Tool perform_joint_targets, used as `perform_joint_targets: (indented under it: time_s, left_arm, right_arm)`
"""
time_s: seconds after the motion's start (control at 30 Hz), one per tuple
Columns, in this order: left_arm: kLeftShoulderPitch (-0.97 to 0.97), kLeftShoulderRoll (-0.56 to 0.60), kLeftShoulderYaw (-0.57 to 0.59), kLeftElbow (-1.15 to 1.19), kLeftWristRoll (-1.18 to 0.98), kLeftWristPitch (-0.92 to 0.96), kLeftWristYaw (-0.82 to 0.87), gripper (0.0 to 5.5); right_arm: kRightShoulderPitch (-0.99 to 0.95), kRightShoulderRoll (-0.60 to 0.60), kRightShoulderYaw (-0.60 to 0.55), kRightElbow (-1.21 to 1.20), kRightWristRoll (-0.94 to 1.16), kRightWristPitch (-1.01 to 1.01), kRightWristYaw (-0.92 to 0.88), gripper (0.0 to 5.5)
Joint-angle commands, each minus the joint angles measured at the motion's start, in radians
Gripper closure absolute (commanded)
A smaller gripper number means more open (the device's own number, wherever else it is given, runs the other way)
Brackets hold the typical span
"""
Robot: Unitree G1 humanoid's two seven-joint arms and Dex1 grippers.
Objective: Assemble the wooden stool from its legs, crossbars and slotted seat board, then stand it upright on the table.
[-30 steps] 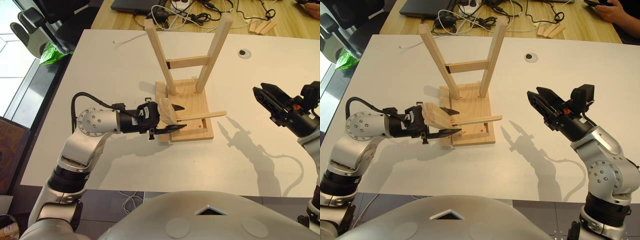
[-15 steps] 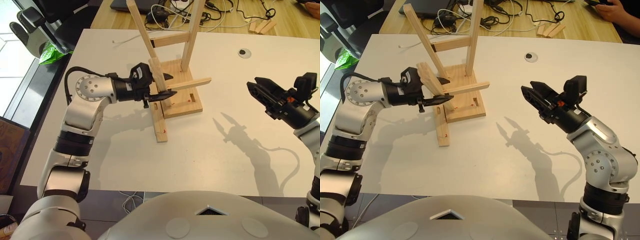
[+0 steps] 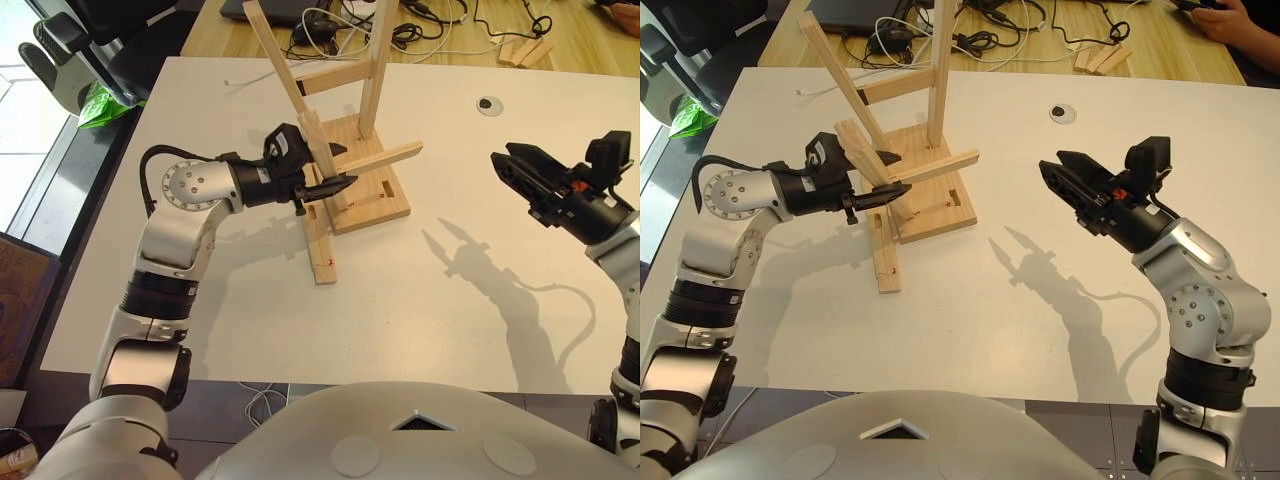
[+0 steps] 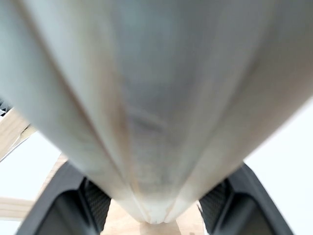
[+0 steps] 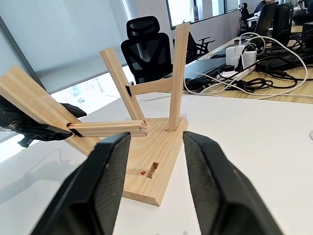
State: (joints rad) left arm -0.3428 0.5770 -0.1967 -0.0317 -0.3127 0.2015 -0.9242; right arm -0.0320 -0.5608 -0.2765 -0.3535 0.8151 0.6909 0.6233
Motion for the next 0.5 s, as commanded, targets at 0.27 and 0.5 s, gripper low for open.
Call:
perform_joint_targets:
  time_s: [0.27, 0.5]
  left_arm:
    - [0.016, -0.024, 0.023, 0.033, 0.054, 0.018, 0.05, 2.61]
    - [0.004, -0.03, 0.046, 0.015, 0.052, 0.03, 0.055, 2.61]
  right_arm:
    - [-0.048, -0.019, 0.011, 0.032, -0.023, -0.004, 0.03, 3.53]
    - [-0.035, -0.015, 0.004, 0.024, -0.019, -0.004, 0.03, 3.53]
